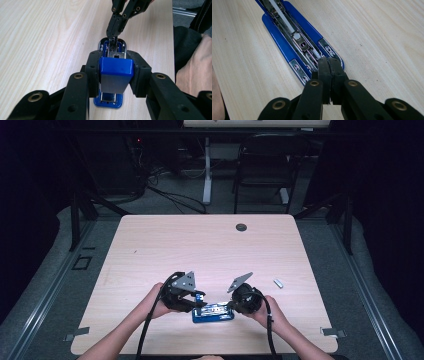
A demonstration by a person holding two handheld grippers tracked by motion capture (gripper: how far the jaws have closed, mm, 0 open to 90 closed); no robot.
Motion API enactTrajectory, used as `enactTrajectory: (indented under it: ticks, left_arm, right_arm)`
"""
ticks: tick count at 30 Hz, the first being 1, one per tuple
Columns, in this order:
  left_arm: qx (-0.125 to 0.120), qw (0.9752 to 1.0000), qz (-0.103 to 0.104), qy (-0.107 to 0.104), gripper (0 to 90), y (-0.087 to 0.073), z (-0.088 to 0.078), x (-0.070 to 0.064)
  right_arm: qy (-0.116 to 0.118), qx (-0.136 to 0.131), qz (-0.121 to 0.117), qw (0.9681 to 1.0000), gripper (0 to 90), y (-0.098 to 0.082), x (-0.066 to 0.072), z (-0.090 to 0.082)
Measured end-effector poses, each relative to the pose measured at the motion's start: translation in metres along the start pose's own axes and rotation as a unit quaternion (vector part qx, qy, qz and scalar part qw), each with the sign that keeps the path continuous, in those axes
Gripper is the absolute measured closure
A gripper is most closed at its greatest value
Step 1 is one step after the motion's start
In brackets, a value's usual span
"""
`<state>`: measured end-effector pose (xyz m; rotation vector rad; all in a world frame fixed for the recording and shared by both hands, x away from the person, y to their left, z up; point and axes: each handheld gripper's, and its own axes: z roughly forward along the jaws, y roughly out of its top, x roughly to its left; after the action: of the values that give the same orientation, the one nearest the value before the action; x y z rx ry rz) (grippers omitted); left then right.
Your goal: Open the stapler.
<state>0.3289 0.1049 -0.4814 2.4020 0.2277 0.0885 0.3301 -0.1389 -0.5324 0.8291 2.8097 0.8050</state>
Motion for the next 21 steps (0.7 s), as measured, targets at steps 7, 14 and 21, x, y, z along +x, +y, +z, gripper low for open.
enactTrajectory:
  ticks: [7, 14, 21]
  left_arm:
    - [0.005, 0.9999, -0.009, 0.001, 65.3, -0.006, -0.005, 0.000]
    - [0.010, 0.9997, -0.023, 0.000, 65.1, -0.017, -0.012, 0.001]
    - [0.011, 0.9991, -0.041, -0.004, 64.9, -0.030, -0.016, 0.004]
  right_arm:
    - [-0.001, 0.002, -0.002, 1.0000, 89.9, 0.000, 0.000, 0.000]
    - [-0.001, 0.001, -0.001, 1.0000, 89.9, 0.000, 0.000, 0.000]
    - [-0.001, 0.002, -0.002, 1.0000, 89.9, 0.000, 0.000, 0.000]
